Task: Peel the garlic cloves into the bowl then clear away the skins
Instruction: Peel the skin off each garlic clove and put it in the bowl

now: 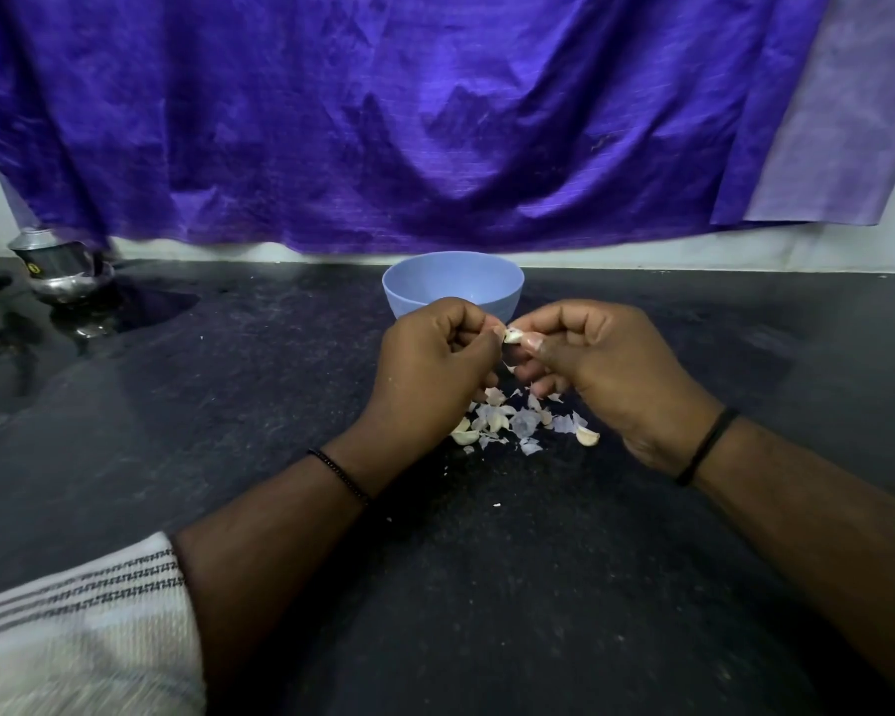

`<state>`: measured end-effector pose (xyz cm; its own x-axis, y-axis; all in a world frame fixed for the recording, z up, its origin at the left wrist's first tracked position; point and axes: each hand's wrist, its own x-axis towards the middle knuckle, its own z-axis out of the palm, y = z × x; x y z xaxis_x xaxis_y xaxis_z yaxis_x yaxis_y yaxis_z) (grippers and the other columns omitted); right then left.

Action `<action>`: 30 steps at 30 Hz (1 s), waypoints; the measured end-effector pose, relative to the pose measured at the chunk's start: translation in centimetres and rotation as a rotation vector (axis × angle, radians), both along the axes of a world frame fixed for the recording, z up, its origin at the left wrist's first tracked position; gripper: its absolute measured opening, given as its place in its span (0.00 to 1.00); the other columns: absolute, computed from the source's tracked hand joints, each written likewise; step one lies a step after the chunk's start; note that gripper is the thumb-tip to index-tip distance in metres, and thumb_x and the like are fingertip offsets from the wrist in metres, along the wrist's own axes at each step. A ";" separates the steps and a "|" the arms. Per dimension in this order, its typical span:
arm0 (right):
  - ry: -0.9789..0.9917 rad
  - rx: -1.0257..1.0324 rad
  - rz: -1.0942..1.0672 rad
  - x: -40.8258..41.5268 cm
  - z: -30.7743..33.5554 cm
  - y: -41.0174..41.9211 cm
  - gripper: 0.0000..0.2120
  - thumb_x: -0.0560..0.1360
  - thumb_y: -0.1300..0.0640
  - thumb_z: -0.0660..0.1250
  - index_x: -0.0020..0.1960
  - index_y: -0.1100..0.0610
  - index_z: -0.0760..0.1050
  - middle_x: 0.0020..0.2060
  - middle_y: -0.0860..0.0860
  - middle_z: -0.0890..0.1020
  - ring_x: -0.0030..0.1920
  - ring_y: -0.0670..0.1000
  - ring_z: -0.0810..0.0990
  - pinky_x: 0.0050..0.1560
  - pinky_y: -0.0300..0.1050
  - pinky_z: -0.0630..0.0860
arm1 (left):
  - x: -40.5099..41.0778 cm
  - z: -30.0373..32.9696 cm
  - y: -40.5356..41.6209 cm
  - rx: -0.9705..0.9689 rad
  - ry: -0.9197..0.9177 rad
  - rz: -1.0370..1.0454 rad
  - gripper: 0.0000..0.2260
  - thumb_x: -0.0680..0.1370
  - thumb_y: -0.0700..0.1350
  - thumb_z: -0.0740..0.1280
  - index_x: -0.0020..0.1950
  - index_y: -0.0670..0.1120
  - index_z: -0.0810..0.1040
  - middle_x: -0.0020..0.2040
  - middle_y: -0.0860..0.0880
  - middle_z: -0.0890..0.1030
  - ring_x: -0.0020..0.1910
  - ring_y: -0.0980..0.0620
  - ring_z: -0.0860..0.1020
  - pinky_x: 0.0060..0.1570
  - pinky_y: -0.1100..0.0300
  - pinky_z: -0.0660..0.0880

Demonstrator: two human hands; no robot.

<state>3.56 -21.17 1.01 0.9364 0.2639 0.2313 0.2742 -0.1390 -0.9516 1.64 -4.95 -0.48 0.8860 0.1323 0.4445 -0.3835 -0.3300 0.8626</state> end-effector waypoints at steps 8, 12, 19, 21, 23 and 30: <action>0.073 0.220 -0.061 -0.6 -0.1 0.7 0.08 0.78 0.67 0.67 0.56 0.63 0.80 0.45 0.59 0.86 0.42 0.55 0.87 0.42 0.45 0.84 | 0.0 -0.2 -0.2 0.027 -0.006 0.003 0.05 0.79 0.40 0.68 0.44 0.46 0.81 0.34 0.49 0.83 0.31 0.53 0.82 0.33 0.54 0.81; 0.049 0.176 -0.025 -0.7 0.0 0.5 0.08 0.77 0.63 0.70 0.55 0.62 0.81 0.45 0.58 0.86 0.44 0.54 0.87 0.44 0.44 0.84 | 0.0 -0.2 -0.2 0.032 0.003 0.000 0.04 0.79 0.40 0.68 0.45 0.45 0.81 0.32 0.50 0.82 0.30 0.54 0.81 0.32 0.56 0.80; -0.020 0.035 0.004 -0.1 -0.2 0.1 0.09 0.75 0.64 0.72 0.54 0.63 0.81 0.42 0.59 0.86 0.37 0.49 0.83 0.37 0.38 0.81 | -0.2 0.1 -0.1 0.069 0.023 -0.036 0.04 0.79 0.40 0.68 0.45 0.44 0.81 0.30 0.51 0.80 0.27 0.57 0.78 0.28 0.61 0.76; -0.040 -0.013 0.019 0.0 -0.2 0.0 0.08 0.76 0.63 0.71 0.54 0.62 0.82 0.41 0.57 0.86 0.37 0.49 0.84 0.39 0.40 0.82 | -0.1 0.1 -0.1 0.090 0.014 -0.017 0.05 0.79 0.40 0.67 0.44 0.45 0.80 0.29 0.53 0.80 0.26 0.58 0.78 0.28 0.61 0.75; -0.066 -0.052 0.034 0.1 -0.3 0.0 0.07 0.76 0.63 0.70 0.54 0.61 0.82 0.41 0.56 0.86 0.38 0.49 0.84 0.41 0.42 0.83 | -0.1 0.1 0.0 0.108 0.001 -0.001 0.05 0.79 0.41 0.67 0.44 0.46 0.80 0.28 0.55 0.80 0.26 0.59 0.77 0.29 0.62 0.75; -0.091 -0.089 0.098 0.3 -0.2 -0.2 0.09 0.77 0.66 0.68 0.57 0.60 0.82 0.42 0.56 0.86 0.39 0.49 0.84 0.42 0.42 0.83 | 0.1 0.3 0.3 0.114 -0.026 0.043 0.06 0.80 0.40 0.67 0.43 0.47 0.79 0.28 0.58 0.80 0.26 0.61 0.76 0.28 0.64 0.75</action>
<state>3.82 -21.41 0.85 0.8814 0.3765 0.2852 0.3749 -0.1901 -0.9074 1.70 -4.68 -0.19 0.8685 0.1174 0.4817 -0.3886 -0.4422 0.8084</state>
